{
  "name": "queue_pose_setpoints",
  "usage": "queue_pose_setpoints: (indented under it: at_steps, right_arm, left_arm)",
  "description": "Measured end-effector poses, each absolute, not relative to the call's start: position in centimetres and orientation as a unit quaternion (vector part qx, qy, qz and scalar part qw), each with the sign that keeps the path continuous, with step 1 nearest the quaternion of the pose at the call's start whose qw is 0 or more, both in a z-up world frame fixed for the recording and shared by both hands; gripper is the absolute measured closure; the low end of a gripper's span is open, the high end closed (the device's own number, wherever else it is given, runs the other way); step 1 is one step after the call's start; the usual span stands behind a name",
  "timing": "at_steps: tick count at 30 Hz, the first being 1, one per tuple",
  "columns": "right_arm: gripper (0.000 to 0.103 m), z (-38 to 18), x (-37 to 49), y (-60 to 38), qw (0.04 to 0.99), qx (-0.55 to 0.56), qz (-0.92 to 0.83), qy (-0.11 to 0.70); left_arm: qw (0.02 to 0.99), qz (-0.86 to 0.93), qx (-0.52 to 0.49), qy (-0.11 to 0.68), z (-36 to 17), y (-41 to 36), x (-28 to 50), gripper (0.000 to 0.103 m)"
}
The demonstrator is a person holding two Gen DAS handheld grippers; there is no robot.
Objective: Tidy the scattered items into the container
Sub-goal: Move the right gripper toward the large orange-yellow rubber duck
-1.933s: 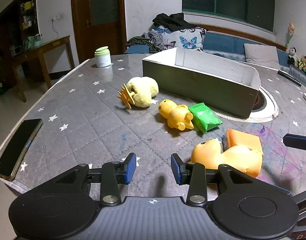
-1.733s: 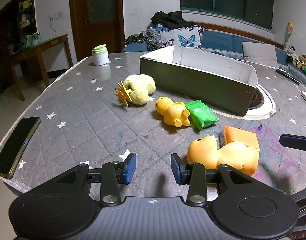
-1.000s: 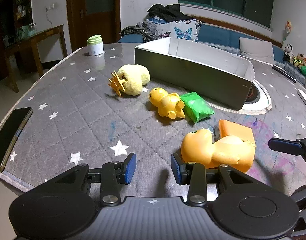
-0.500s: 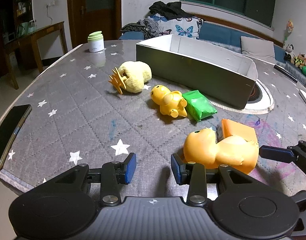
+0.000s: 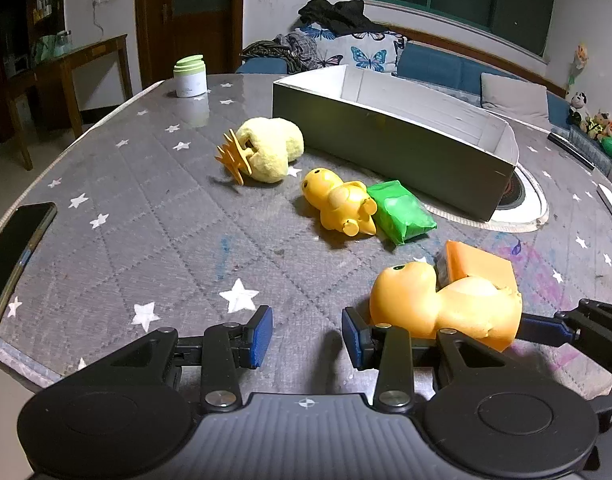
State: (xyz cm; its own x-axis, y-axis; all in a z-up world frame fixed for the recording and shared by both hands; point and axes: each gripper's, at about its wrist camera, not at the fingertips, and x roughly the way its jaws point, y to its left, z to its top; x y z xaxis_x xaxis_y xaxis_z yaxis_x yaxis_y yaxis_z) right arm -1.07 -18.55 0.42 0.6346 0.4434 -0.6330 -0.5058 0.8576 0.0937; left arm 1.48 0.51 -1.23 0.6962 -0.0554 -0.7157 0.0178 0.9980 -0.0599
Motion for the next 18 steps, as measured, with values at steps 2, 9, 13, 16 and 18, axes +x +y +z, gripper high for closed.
queue_pose_setpoints:
  at_steps: [2, 9, 13, 16, 18]
  right_arm:
    - [0.036, 0.4, -1.1, -18.5, 0.902, -0.047, 0.264, 0.338]
    - [0.037, 0.6, -1.1, -18.3, 0.898, -0.049, 0.273, 0.341]
    - [0.037, 0.7, -1.2, -17.9, 0.894, -0.058, 0.284, 0.341]
    - [0.037, 0.8, -1.4, -17.8, 0.89, -0.063, 0.295, 0.342]
    - [0.037, 1.1, -1.5, -17.9, 0.888, -0.066, 0.302, 0.339]
  left_arm:
    - [0.92, -0.02, -0.026, 0.39, -1.2, 0.6, 1.6, 0.062]
    - [0.92, -0.025, -0.035, 0.388, -0.8, 0.9, 1.5, 0.062]
    - [0.921, -0.028, -0.038, 0.386, -0.4, 1.0, 1.4, 0.062]
    - [0.921, -0.033, -0.047, 0.385, 0.0, 1.3, 1.3, 0.062]
    - [0.92, -0.039, -0.058, 0.385, 0.3, 1.5, 1.2, 0.062]
